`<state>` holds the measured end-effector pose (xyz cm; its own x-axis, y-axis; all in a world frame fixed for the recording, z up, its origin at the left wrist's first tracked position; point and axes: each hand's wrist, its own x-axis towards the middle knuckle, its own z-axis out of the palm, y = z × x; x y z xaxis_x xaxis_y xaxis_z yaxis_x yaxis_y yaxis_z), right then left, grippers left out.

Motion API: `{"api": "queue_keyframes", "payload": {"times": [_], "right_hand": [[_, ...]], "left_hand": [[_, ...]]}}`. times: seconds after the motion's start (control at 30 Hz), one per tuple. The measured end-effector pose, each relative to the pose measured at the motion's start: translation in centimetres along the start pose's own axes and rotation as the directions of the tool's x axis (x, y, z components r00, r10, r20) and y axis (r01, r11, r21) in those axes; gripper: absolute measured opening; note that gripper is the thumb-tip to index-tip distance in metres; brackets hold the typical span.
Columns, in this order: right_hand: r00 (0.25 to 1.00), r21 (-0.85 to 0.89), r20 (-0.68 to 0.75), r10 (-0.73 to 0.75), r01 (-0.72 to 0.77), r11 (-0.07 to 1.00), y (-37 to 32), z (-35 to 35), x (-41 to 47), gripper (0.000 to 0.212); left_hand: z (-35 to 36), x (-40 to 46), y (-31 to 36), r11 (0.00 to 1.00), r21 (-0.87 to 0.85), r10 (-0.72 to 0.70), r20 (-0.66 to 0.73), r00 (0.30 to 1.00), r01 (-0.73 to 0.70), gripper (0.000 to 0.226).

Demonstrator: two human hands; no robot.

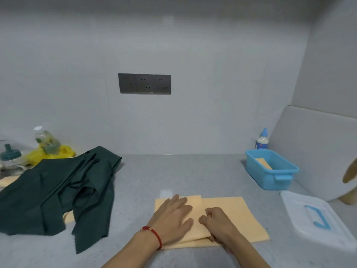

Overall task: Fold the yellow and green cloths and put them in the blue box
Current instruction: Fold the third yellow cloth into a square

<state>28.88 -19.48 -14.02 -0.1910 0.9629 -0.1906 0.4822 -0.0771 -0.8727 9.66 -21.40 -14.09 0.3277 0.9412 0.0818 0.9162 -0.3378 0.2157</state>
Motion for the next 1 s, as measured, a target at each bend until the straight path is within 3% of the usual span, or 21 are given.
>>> {"api": "queue_keyframes", "payload": {"times": [0.13,0.27,0.37,0.47,0.57,0.67,0.73,0.8,0.87,1.0], "right_hand": [[0.999,0.015,-0.006,0.04,-0.04,0.999,0.2,-0.2,0.0,0.016],[0.993,0.068,-0.097,0.06,-0.053,0.996,0.7,-0.1,0.3,0.004],[0.984,0.009,-0.171,0.044,-0.043,0.999,1.1,0.3,0.2,0.014],[0.987,-0.034,-0.156,0.044,-0.05,0.998,0.8,0.2,0.4,0.019],[0.993,-0.247,-0.121,-0.008,-0.022,0.969,0.2,-1.0,1.1,0.015],[0.949,-0.629,-0.266,-0.172,-0.036,0.776,0.2,-4.9,2.8,0.024],[0.958,-0.759,-0.216,-0.187,-0.045,0.649,1.3,-7.7,4.1,0.04],[0.989,-0.804,-0.12,-0.089,-0.044,0.593,2.6,-9.2,5.0,0.046],[0.993,-0.777,-0.115,-0.025,-0.074,0.625,3.6,-9.8,5.8,0.04],[0.981,-0.709,-0.166,-0.1,-0.048,0.703,2.6,-11.3,7.0,0.011]], "left_hand": [[2.5,0.3,0.0,0.995,0.086,-0.051,0.099,0.994,0.043,0.073],[3.9,0.0,0.1,0.993,0.095,-0.081,0.105,0.991,0.071,0.074],[4.2,0.0,0.1,0.993,0.095,-0.085,0.123,0.989,0.073,0.075],[3.0,1.2,0.5,0.996,0.078,-0.051,0.118,0.992,0.042,0.073],[2.3,2.2,1.1,0.996,0.083,0.015,0.083,0.996,-0.021,0.067],[3.6,2.2,1.2,1.0,0.015,0.01,0.071,0.997,-0.011,0.073],[4.5,2.0,1.0,1.0,0.0,-0.01,0.062,0.998,0.01,0.086],[4.8,2.1,0.7,1.0,0.012,-0.017,0.091,0.996,0.016,0.1],[4.8,2.4,0.7,1.0,0.017,-0.017,0.117,0.993,0.015,0.109],[4.3,2.9,1.0,0.999,0.035,-0.023,0.154,0.988,0.018,0.113]]}}
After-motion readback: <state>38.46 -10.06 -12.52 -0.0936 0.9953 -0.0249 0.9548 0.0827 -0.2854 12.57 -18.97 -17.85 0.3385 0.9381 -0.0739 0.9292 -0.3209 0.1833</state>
